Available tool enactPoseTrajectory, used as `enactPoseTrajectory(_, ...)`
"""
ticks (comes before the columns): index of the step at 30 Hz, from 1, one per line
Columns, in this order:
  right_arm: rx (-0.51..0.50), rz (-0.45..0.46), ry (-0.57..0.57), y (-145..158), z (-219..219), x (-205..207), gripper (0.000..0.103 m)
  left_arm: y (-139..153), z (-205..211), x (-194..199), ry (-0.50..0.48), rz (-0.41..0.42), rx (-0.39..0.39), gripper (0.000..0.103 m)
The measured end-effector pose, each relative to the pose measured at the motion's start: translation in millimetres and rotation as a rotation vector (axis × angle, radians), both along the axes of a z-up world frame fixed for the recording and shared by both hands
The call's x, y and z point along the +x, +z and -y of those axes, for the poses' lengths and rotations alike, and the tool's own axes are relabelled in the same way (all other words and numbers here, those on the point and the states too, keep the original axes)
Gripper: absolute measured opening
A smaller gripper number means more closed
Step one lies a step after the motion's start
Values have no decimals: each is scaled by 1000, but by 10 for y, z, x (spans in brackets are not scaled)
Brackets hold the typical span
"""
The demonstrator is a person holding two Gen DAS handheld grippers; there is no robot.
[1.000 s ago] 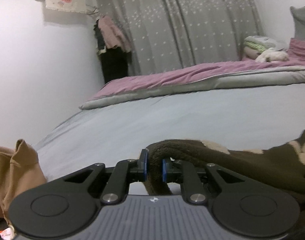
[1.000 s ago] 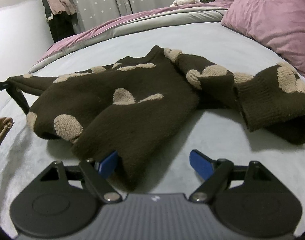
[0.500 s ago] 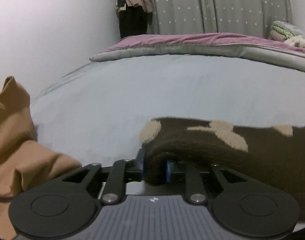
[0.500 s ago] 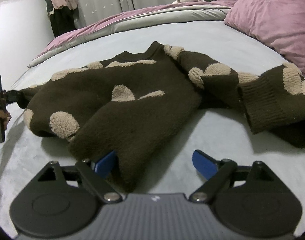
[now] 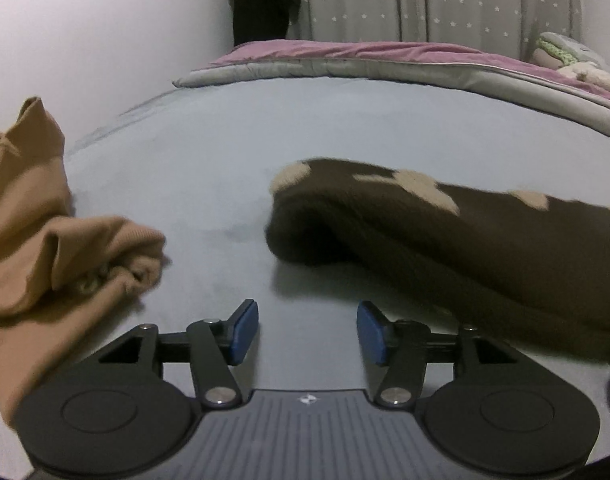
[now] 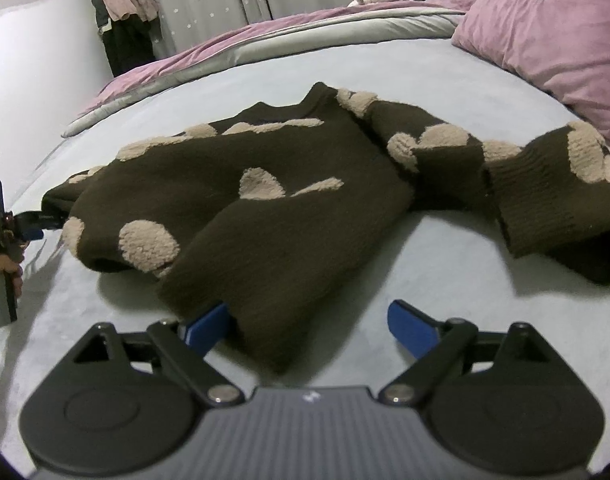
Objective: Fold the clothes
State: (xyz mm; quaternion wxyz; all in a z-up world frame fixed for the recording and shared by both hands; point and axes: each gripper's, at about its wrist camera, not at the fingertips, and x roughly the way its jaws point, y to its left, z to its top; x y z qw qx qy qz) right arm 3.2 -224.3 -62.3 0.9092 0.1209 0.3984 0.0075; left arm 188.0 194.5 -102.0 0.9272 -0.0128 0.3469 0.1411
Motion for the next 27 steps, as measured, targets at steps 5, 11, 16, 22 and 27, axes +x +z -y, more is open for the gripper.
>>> enactPoseTrajectory(5, 7, 3, -8, 7, -16, -15, 92, 13, 128, -182, -27, -5, -19, 56)
enactPoseTrajectory(11, 21, 1, -22, -5, -12, -14, 92, 20, 278, -375, -63, -6, -47, 59)
enactPoseTrajectory(16, 39, -8, -36, -47, -14, -18, 92, 11, 438, -533, -107, 1, -59, 65)
enactPoseTrajectory(22, 50, -21, -31, -115, -46, -58, 92, -30, 674, -704, -280, 32, -65, 66)
enactPoseTrajectory(27, -7, -26, 0, -187, -150, -79, 92, -48, 826, -785, -420, 61, -76, 66)
